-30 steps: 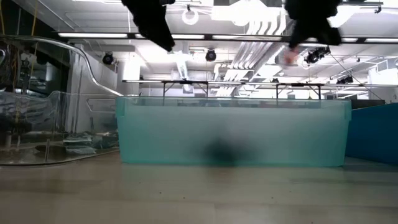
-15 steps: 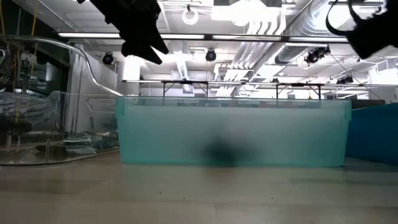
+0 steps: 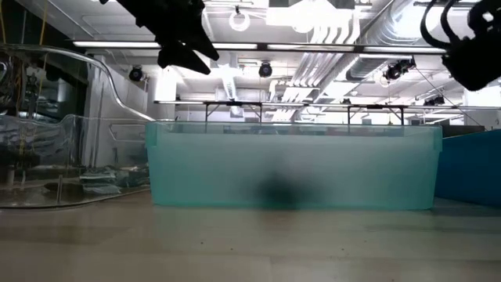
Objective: Organize candy in baskets
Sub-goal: Put the red gummy into the blue bin, then put the green gummy into the blue bin
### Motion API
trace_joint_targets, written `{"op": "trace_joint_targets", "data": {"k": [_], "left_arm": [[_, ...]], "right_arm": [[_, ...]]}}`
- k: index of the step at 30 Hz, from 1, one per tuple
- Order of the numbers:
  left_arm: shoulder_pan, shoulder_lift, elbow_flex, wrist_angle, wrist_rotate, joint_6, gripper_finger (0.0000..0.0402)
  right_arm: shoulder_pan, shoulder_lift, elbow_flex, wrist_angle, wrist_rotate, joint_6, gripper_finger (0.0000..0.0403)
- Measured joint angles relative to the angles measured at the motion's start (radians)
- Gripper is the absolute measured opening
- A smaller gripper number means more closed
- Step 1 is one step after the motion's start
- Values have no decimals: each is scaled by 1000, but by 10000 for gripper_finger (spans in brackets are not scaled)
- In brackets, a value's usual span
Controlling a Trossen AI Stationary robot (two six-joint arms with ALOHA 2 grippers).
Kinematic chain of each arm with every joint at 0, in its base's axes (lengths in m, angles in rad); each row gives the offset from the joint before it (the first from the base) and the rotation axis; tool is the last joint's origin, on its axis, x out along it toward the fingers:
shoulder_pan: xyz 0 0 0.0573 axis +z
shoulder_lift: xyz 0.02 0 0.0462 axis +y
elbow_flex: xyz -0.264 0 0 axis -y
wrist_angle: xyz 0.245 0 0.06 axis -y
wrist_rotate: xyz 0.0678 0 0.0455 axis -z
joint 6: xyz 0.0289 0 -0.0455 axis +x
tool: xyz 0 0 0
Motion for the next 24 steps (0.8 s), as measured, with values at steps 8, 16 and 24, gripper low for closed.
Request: {"op": "trace_joint_targets", "data": {"k": [8, 16, 24], "left_arm": [[0, 0, 0, -6, 0, 1, 232], [0, 0, 0, -15, 0, 18, 232], [1, 1, 1, -46, -24, 48, 232]], "right_arm": [[0, 60, 0, 30, -45, 22, 24], [0, 62, 20, -9, -45, 38, 105], [0, 62, 159, -224, -42, -103, 184]]}}
